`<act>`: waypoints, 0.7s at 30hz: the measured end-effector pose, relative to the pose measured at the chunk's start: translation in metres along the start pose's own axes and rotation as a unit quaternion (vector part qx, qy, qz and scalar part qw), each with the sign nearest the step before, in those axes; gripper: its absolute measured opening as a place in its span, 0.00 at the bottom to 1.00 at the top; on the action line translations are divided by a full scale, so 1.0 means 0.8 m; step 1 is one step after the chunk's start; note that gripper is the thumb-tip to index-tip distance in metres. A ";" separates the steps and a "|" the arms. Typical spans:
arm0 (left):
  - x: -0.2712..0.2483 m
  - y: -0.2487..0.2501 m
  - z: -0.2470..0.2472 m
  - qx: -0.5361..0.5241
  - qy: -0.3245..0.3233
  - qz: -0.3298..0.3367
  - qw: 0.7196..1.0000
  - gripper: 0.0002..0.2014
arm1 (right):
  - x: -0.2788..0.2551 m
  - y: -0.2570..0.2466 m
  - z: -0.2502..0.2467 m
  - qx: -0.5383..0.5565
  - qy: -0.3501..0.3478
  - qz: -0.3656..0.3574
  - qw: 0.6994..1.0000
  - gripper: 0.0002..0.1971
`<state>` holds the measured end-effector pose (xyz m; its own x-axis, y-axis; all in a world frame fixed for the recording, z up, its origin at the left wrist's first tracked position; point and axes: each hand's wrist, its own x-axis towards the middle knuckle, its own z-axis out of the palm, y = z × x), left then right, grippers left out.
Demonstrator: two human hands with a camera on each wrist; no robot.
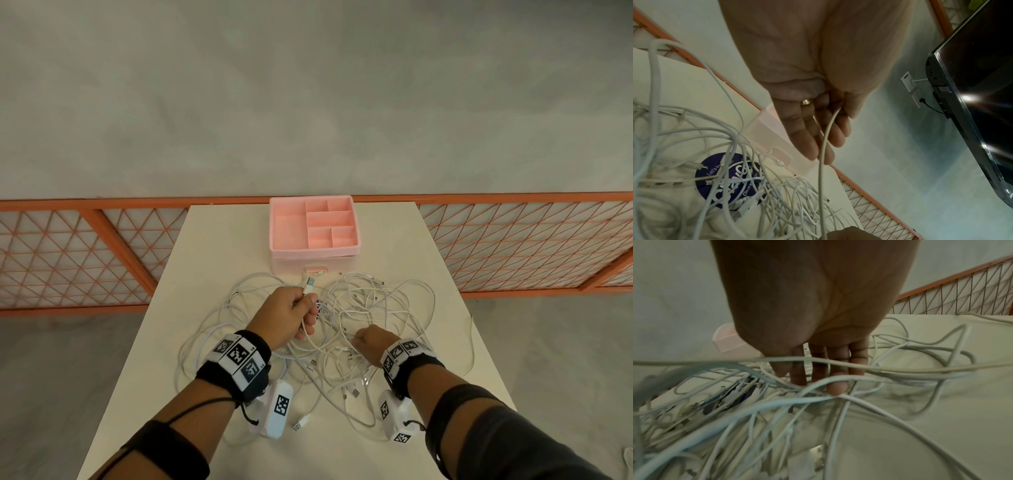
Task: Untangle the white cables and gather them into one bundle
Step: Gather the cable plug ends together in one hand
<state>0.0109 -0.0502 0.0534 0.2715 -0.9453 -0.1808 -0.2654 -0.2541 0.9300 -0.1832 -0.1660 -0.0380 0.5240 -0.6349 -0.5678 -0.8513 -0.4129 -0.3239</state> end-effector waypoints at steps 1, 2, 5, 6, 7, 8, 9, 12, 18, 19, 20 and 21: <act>0.000 0.001 0.000 -0.002 0.000 0.000 1.000 0.17 | -0.002 -0.003 -0.003 -0.006 0.004 0.000 1.000 0.18; 0.000 0.001 0.000 -0.003 -0.001 0.000 1.000 0.17 | -0.002 -0.002 -0.003 -0.009 0.011 -0.006 1.000 0.17; 0.000 0.001 0.000 0.002 -0.003 0.003 1.000 0.17 | -0.007 -0.001 -0.006 -0.012 -0.005 -0.032 0.999 0.11; 0.000 0.001 0.000 0.002 -0.004 0.004 1.000 0.17 | -0.007 0.001 -0.008 -0.008 -0.011 -0.041 0.999 0.11; -0.001 0.001 0.001 0.002 -0.006 0.004 1.000 0.17 | -0.008 0.001 -0.010 0.001 -0.020 -0.047 0.999 0.11; -0.001 0.001 0.001 0.002 -0.007 0.004 1.000 0.17 | -0.008 0.002 -0.012 0.008 -0.025 -0.055 0.998 0.12; -0.001 0.002 0.002 0.002 -0.009 0.004 1.000 0.17 | -0.009 0.001 -0.014 0.008 -0.036 -0.056 0.998 0.14; -0.001 0.004 0.000 0.003 -0.011 0.001 1.000 0.17 | -0.006 -0.002 -0.012 -0.003 -0.061 -0.063 0.996 0.14; 0.000 0.007 -0.003 -0.004 -0.007 0.002 1.000 0.17 | -0.009 -0.013 -0.015 -0.027 -0.008 -0.044 0.999 0.17; 0.000 0.008 -0.003 -0.006 -0.006 0.003 1.000 0.17 | -0.011 -0.015 -0.024 0.000 0.029 -0.042 0.999 0.16; 0.001 0.010 -0.003 -0.009 -0.003 0.006 1.000 0.17 | -0.012 -0.016 -0.034 0.030 0.076 -0.042 0.996 0.13; 0.002 0.013 -0.003 -0.013 -0.001 0.009 1.000 0.17 | -0.016 -0.018 -0.048 0.057 0.119 -0.039 0.991 0.11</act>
<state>0.0112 -0.0536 0.0637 0.2649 -0.9500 -0.1655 -0.2464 -0.2326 0.9409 -0.1765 -0.1773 0.0028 0.5694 -0.7451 -0.3473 -0.7982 -0.4000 -0.4504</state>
